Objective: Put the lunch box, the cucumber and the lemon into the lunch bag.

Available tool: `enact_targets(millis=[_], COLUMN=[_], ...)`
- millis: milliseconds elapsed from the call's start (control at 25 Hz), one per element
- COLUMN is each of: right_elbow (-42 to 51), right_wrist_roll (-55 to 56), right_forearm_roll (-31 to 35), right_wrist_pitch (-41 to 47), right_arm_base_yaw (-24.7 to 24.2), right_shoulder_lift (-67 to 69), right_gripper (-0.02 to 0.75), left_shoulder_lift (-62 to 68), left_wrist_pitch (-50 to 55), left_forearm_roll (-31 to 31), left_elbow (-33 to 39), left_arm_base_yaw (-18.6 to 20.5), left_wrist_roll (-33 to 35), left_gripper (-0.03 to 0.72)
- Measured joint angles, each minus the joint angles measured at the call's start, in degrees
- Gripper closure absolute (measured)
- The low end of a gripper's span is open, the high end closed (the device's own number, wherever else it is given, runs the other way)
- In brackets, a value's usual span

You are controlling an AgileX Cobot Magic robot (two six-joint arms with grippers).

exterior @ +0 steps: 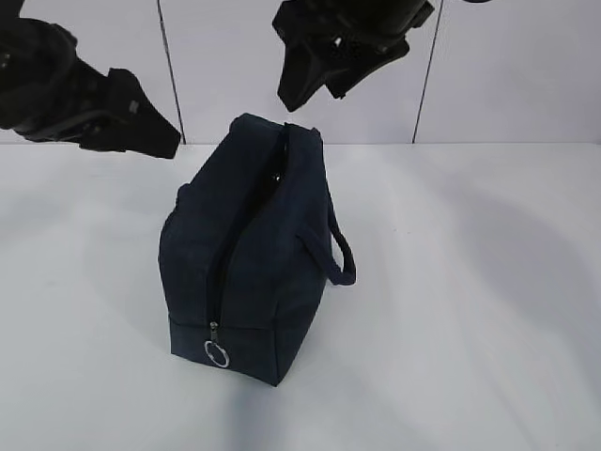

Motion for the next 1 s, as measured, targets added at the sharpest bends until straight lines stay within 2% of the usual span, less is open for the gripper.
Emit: enact_targets(millis=[240, 440, 560, 680, 880, 1000], right_elbow=[10.24, 25.46, 36.93, 49.05, 64.04, 68.44], right_wrist_roll=[0.00, -2.48, -8.40, -16.78, -35.60, -45.44], right_forearm_roll=[1.27, 7.82, 17.47, 29.95, 52.41, 62.44], right_wrist_pitch=[-0.39, -10.57, -20.91, -29.81, -35.85, -36.87], right_arm_base_yaw=[0.00, 0.00, 0.00, 0.10, 1.38, 2.70], right_shoulder_lift=[-6.65, -15.76, -21.80, -27.03, -30.04, -30.04], right_gripper=[0.274, 0.275, 0.275, 0.274, 0.274, 0.274], left_shoulder_lift=[-4.14, -8.73, -11.31, -13.20, -13.52, -13.52], left_wrist_pitch=[-1.35, -3.88, -6.56, -9.10, -10.16, -10.38], left_forearm_roll=[-1.33, -3.97, -6.46, -8.83, -10.88, -13.80], left_elbow=[3.17, 10.13, 13.77, 16.99, 20.41, 22.54], left_arm_base_yaw=[1.62, 1.62, 1.62, 1.62, 1.62, 1.62], left_wrist_roll=[1.27, 4.30, 4.81, 4.96, 6.82, 10.82], left_gripper=[0.223, 0.223, 0.223, 0.223, 0.223, 0.225])
